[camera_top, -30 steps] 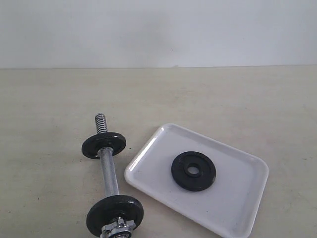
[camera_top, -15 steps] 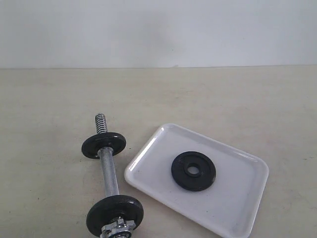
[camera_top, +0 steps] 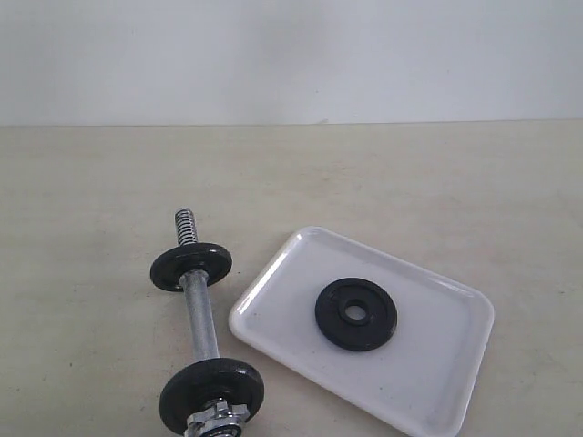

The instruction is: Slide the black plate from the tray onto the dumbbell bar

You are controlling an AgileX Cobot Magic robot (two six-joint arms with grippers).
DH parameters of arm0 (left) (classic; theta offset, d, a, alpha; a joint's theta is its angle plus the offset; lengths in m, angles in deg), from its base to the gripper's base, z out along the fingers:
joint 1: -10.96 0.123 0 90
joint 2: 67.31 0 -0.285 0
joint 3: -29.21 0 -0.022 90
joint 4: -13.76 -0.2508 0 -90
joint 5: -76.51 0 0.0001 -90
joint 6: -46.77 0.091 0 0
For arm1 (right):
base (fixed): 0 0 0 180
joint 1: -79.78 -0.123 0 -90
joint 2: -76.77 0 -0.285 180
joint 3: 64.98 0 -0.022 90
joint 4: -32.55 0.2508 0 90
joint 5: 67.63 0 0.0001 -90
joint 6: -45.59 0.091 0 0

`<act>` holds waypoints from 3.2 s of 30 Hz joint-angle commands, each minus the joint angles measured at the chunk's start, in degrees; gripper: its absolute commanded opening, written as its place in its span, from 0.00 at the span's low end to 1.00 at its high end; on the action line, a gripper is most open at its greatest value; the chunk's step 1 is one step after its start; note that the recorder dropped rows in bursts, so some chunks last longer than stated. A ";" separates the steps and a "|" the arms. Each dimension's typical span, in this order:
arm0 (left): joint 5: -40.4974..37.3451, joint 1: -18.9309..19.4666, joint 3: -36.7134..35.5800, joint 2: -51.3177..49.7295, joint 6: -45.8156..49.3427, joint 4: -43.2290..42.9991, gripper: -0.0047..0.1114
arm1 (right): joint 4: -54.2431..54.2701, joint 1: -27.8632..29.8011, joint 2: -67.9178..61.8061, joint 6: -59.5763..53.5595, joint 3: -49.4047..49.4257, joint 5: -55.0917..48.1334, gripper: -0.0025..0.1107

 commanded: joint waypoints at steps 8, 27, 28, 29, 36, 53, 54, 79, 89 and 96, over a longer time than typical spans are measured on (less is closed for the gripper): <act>5.71 0.22 15.27 -0.06 4.35 -17.75 0.31 | -33.80 0.29 0.23 44.86 -7.93 31.79 0.02; 5.71 0.22 22.82 -0.06 2.87 -21.91 0.31 | -25.74 0.29 0.23 60.41 -14.26 53.44 0.02; 5.71 0.22 23.31 -0.06 -1.90 -22.59 0.31 | -26.12 0.29 0.23 64.85 -14.26 54.27 0.02; 5.71 0.22 23.89 -0.06 -7.09 -22.69 0.31 | -26.64 0.29 0.23 67.08 -14.26 55.70 0.02; 5.71 0.22 26.99 -0.06 -12.30 -24.40 0.26 | -43.86 0.29 0.23 63.89 -23.28 56.87 0.02; -36.11 0.22 44.82 -0.06 -50.94 -76.73 0.08 | -114.69 -0.15 -2.38 95.82 -61.33 31.55 0.02; -37.46 0.22 45.40 -0.06 -55.66 -83.12 0.08 | -114.69 -0.15 -2.84 95.82 -61.33 32.28 0.02; -59.37 0.22 45.79 -25.50 -76.23 -113.63 0.08 | -114.69 -0.15 -30.70 95.82 -42.07 31.83 0.02; -72.27 0.22 46.05 -38.28 -61.07 -113.63 0.08 | -114.69 -0.15 -42.59 92.49 -31.78 26.99 0.02; -61.05 0.22 40.23 -49.69 -61.58 -109.79 0.08 | -114.69 -0.15 -52.45 86.22 -28.59 23.34 0.02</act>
